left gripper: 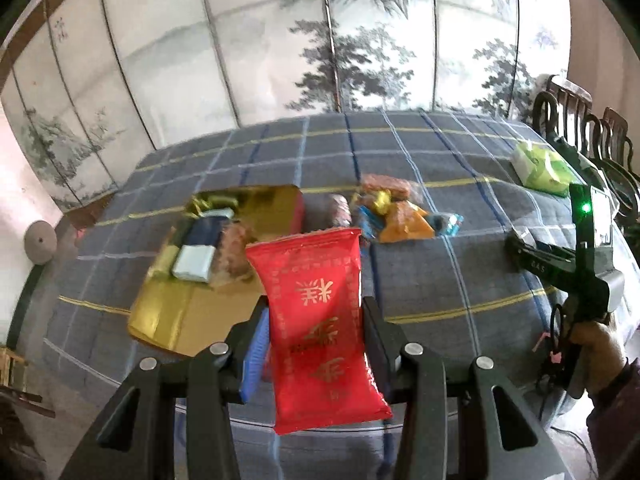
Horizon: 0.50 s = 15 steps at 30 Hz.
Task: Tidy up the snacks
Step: 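Carry the red packet into the gold tin and open the left gripper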
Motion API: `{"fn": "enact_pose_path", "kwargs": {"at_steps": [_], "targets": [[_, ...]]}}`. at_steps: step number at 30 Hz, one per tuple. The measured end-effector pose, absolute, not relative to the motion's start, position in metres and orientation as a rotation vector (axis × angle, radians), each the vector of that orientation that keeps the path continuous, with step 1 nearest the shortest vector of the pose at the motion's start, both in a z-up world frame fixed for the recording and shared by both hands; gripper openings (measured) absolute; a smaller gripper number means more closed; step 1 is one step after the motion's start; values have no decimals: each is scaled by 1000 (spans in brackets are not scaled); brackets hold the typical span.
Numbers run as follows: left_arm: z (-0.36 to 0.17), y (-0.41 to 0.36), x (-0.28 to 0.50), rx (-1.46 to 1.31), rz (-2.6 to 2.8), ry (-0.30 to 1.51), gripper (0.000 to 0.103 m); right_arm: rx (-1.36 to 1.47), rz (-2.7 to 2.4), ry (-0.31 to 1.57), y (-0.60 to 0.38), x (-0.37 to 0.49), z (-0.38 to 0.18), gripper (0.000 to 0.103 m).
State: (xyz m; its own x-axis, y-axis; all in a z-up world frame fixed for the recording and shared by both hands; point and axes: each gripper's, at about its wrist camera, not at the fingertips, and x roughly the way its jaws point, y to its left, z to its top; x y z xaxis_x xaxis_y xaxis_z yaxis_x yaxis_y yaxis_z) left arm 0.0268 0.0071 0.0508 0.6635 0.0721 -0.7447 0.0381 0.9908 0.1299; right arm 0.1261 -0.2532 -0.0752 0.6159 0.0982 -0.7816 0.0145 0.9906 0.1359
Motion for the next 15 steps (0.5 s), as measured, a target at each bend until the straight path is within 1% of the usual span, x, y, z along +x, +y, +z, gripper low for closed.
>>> {"fn": "enact_pose_path", "kwargs": {"at_steps": [8,15], "targets": [[74,23,16,148,69,760,44,96,29,912,-248,126,-75,32],[82,37,15,136,93,741,44,66,11,916,-243,127,-75,32]]}}
